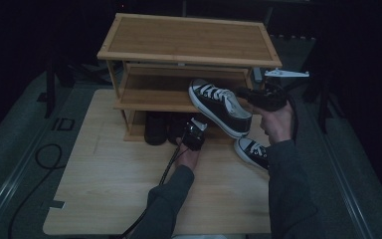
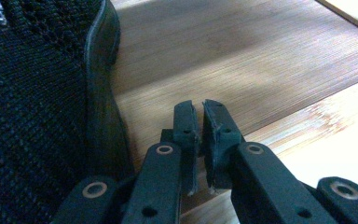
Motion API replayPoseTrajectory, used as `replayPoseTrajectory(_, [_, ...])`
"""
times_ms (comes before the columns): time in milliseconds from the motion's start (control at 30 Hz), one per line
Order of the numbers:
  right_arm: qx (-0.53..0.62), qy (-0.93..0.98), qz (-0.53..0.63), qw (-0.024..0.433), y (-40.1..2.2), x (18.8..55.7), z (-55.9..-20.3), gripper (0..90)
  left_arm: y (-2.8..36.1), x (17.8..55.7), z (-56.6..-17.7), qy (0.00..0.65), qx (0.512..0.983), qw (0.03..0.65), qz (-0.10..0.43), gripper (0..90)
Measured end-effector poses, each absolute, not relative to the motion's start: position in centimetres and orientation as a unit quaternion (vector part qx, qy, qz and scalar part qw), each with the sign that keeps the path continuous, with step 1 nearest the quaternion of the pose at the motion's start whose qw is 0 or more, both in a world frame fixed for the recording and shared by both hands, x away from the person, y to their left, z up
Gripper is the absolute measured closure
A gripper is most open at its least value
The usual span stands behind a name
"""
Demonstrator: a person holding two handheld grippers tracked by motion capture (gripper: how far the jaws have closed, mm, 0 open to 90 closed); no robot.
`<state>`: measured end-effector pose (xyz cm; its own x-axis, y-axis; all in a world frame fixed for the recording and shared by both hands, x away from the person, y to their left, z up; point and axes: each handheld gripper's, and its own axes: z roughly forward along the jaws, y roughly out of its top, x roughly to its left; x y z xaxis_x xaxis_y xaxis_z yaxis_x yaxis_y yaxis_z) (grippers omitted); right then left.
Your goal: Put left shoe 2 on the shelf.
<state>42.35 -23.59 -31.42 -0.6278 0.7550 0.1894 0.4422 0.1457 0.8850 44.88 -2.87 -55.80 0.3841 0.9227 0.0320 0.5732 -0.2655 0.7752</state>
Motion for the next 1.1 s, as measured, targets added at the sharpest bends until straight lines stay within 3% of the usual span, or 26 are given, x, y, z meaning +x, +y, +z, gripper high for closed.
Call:
replayPoseTrajectory(33, [0.407,0.740,0.512,0.161,-23.8,42.2,-31.4,89.8,-2.9,44.9,-55.8,0.495,0.755,0.349,0.250,84.2])
replayPoseTrajectory(400, [0.420,0.745,0.487,0.177,-26.6,41.4,-32.4,90.0,-2.9,44.9,-55.8,0.495,0.755,0.349,0.250,84.2])
replayPoseTrajectory(1100, [0.391,0.792,0.441,0.158,-28.3,37.2,-36.3,90.0,-2.9,44.9,-55.8,0.495,0.755,0.349,0.250,84.2])
